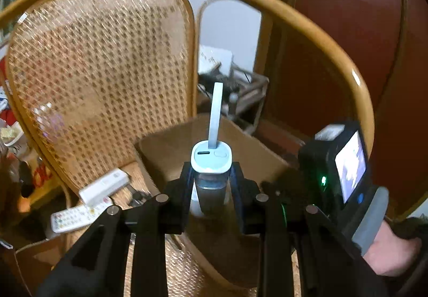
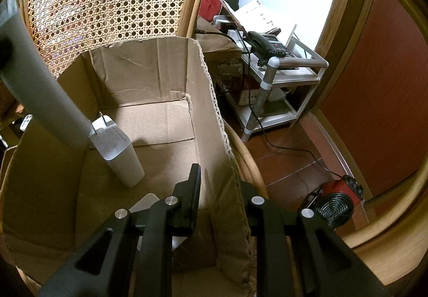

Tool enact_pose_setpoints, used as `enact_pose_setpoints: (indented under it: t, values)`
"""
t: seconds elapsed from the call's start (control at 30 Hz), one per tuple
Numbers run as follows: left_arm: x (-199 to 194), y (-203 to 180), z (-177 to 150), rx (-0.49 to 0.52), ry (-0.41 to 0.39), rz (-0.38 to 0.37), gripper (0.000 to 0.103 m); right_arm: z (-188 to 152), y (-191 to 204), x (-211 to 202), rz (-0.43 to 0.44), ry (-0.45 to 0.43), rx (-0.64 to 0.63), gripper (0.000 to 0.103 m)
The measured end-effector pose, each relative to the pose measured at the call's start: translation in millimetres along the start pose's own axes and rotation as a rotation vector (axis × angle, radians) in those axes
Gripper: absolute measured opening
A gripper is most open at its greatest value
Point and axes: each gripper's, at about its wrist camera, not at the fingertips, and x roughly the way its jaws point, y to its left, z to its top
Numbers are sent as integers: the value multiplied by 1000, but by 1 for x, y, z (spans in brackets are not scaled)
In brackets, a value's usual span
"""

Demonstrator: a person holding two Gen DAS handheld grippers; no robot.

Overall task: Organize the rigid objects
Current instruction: 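Lower the power bank into the cardboard box and open the left gripper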

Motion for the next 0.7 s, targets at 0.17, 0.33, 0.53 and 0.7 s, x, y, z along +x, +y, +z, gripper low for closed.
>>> enact_pose_setpoints:
  t: [0.17,0.33,0.53,0.7]
  values:
    - [8,-10,-6,17,0,-9,22,0,0,-1,6,-5,2,22]
    - [3,-6,-3,17,-18,8,22,1,3,0,7,2,-3,23]
    - [-10,23,-3,-14,-38,62,22,3,2,-1,12,1,5,23]
    - [-15,63,-11,-66,-23,122,22,3,1,-4,9,-3,2,21]
